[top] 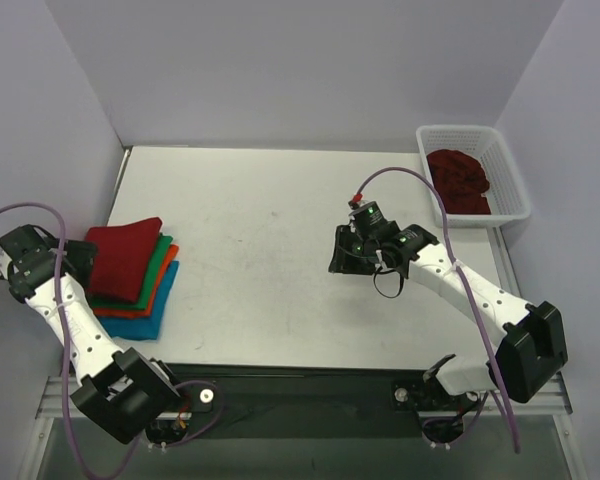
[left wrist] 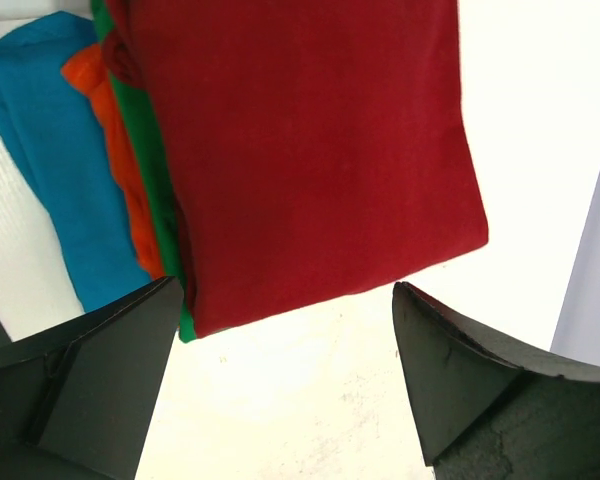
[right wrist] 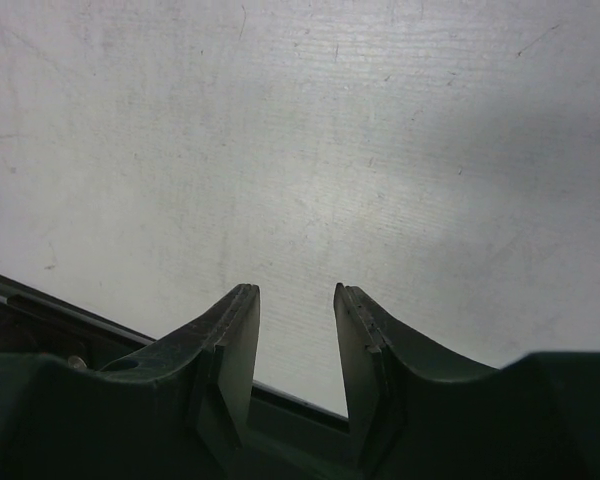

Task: Fold and stack the t-shirts
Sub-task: Put the neatly folded tshirt into the corner of the board with the left arm

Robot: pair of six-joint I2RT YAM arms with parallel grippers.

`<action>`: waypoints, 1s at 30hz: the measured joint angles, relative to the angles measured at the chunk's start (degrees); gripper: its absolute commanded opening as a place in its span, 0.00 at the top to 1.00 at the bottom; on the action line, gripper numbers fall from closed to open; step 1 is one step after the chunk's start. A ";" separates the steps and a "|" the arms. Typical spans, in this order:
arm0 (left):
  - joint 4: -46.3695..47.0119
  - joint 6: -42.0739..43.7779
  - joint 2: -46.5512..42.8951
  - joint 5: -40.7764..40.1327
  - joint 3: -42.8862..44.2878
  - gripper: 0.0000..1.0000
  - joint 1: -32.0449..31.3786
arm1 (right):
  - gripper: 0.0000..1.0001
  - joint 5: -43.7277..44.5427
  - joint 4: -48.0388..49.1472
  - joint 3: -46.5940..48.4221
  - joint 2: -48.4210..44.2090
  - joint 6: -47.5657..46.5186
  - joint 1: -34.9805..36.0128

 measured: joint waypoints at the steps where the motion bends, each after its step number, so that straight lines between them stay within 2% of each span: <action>1: 0.39 0.42 -0.04 0.39 0.00 0.03 -0.24 | 0.63 0.20 0.00 0.00 0.00 0.00 0.00; 5: 2.08 1.38 -1.01 0.76 -0.02 0.03 -4.48 | 0.63 0.87 0.00 -0.04 -0.02 0.04 0.00; 12: 4.70 1.49 -2.12 -2.56 -0.22 0.03 -24.28 | 0.63 3.15 -0.04 -2.60 -2.56 0.28 0.00; 23: 11.82 -2.16 -3.82 -12.15 -7.87 0.02 -65.24 | 0.62 8.09 0.26 -9.55 -13.94 1.64 0.00; 27: 15.52 -3.23 -1.14 -14.53 -10.14 0.03 -78.20 | 0.61 10.54 0.44 -13.27 -19.87 2.45 0.00; 30: 17.97 -3.32 1.33 -14.71 -11.41 0.03 -85.29 | 0.59 12.22 0.66 -15.89 -24.26 2.93 0.00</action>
